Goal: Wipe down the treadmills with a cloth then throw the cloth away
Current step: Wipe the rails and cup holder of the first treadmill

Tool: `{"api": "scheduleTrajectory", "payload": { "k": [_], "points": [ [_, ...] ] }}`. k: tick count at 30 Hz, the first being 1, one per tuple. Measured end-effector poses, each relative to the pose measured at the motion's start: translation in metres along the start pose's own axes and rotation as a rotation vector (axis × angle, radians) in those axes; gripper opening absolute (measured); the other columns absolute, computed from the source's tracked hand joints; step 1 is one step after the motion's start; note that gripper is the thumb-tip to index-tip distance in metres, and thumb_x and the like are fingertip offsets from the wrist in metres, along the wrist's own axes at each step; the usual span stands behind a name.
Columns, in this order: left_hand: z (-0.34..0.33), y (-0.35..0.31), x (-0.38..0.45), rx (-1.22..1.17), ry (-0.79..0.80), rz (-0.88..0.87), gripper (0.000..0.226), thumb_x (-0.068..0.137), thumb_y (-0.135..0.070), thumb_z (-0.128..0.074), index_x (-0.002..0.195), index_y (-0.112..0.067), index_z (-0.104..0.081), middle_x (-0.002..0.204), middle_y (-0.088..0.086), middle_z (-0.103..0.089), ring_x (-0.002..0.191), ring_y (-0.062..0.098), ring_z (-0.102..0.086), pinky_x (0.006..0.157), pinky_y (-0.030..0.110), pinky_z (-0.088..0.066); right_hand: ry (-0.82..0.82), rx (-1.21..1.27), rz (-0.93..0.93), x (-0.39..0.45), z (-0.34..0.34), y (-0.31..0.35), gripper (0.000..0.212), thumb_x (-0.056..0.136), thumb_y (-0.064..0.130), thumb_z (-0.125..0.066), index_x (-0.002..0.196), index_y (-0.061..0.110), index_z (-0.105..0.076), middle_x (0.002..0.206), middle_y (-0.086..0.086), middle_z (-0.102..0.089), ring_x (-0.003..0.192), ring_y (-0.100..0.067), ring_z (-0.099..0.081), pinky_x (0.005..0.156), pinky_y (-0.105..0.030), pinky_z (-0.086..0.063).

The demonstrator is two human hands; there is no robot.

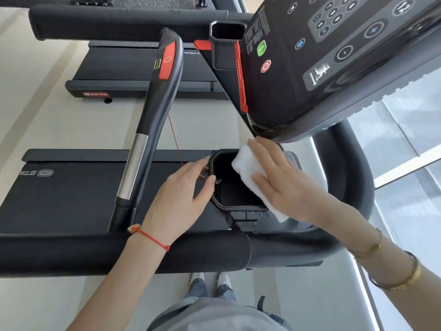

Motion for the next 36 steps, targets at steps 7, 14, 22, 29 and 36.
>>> {"api": "scheduleTrajectory", "payload": {
  "k": [7, 14, 22, 29, 36],
  "points": [
    [0.000, -0.001, 0.001, 0.001, 0.016, -0.012, 0.052, 0.097, -0.043, -0.038, 0.145, -0.025, -0.044, 0.126, -0.007, -0.060, 0.114, 0.008, -0.057, 0.100, 0.033, -0.049, -0.028, 0.417, -0.447, -0.027, -0.019, -0.016, 0.052, 0.095, 0.046, -0.045, 0.139, 0.028, -0.026, 0.127, 0.000, -0.040, 0.088, -0.006, -0.048, 0.067, -0.014, -0.033],
    [0.001, -0.003, 0.001, -0.005, -0.003, -0.027, 0.049, 0.097, -0.039, -0.042, 0.144, -0.023, -0.046, 0.119, -0.008, -0.062, 0.105, 0.006, -0.059, 0.094, 0.029, -0.050, -0.058, 0.438, -0.471, -0.001, -0.015, -0.019, 0.037, 0.093, 0.038, -0.047, 0.126, 0.035, -0.031, 0.102, 0.010, -0.042, 0.094, -0.018, -0.045, 0.064, -0.018, -0.030],
    [0.001, -0.003, 0.001, -0.009, -0.012, -0.017, 0.047, 0.098, -0.036, -0.045, 0.143, -0.024, -0.046, 0.120, -0.008, -0.062, 0.104, 0.006, -0.060, 0.094, 0.031, -0.051, -0.060, 0.425, -0.558, -0.002, -0.019, -0.025, 0.049, 0.091, 0.042, -0.055, 0.131, 0.019, -0.037, 0.106, -0.002, -0.049, 0.083, -0.010, -0.049, 0.061, -0.019, -0.031],
    [0.001, -0.003, 0.001, -0.005, -0.019, -0.018, 0.047, 0.098, -0.037, -0.045, 0.143, -0.025, -0.047, 0.117, -0.009, -0.063, 0.101, 0.005, -0.059, 0.091, 0.026, -0.051, -0.047, 0.445, -0.637, -0.023, -0.028, -0.022, 0.036, 0.091, 0.043, -0.058, 0.110, 0.021, -0.036, 0.091, 0.004, -0.046, 0.073, 0.001, -0.043, 0.055, -0.017, -0.027],
    [0.001, -0.002, 0.000, -0.012, -0.029, -0.015, 0.046, 0.097, -0.036, -0.047, 0.142, -0.025, -0.049, 0.114, -0.012, -0.062, 0.098, 0.001, -0.058, 0.090, 0.025, -0.050, -0.020, 0.519, -0.513, 0.009, -0.004, -0.013, 0.022, 0.095, 0.024, -0.052, 0.111, 0.013, -0.042, 0.098, -0.029, -0.056, 0.077, -0.034, -0.052, 0.052, -0.041, -0.041]
  ]
}}
Point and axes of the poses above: each hand's wrist, its own x-axis towards the middle knuckle, its own z-axis out of the back of the hand, y = z × x, the point moved 4 cm from there along x, towards the middle knuckle
